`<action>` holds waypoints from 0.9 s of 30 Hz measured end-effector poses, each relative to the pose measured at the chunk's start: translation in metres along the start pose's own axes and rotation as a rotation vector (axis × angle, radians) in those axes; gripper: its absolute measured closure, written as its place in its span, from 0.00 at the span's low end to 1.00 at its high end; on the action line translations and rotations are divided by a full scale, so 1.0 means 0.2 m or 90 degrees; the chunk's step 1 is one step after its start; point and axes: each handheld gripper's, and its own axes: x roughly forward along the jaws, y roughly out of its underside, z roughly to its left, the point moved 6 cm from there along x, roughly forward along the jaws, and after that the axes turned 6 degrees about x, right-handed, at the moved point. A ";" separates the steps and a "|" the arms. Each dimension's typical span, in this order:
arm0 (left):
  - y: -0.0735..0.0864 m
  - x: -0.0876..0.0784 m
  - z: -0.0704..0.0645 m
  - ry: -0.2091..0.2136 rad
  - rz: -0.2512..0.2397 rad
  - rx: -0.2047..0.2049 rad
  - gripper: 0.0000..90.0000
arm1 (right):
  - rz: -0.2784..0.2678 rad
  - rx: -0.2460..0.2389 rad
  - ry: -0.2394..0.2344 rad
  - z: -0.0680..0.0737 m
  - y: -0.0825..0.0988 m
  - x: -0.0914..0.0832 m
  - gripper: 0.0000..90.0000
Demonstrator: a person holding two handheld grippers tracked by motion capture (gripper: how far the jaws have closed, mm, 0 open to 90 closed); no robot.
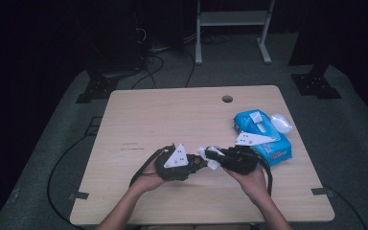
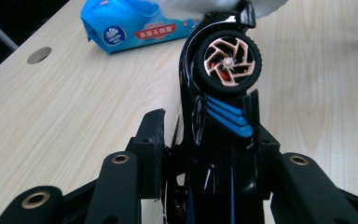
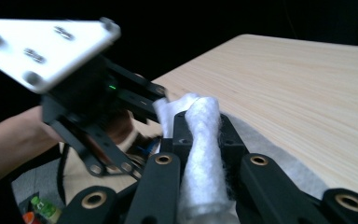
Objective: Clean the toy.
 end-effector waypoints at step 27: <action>0.00 -0.05 0.02 0.006 -0.038 -0.031 0.65 | -0.010 0.086 -0.003 -0.16 0.09 -0.01 0.90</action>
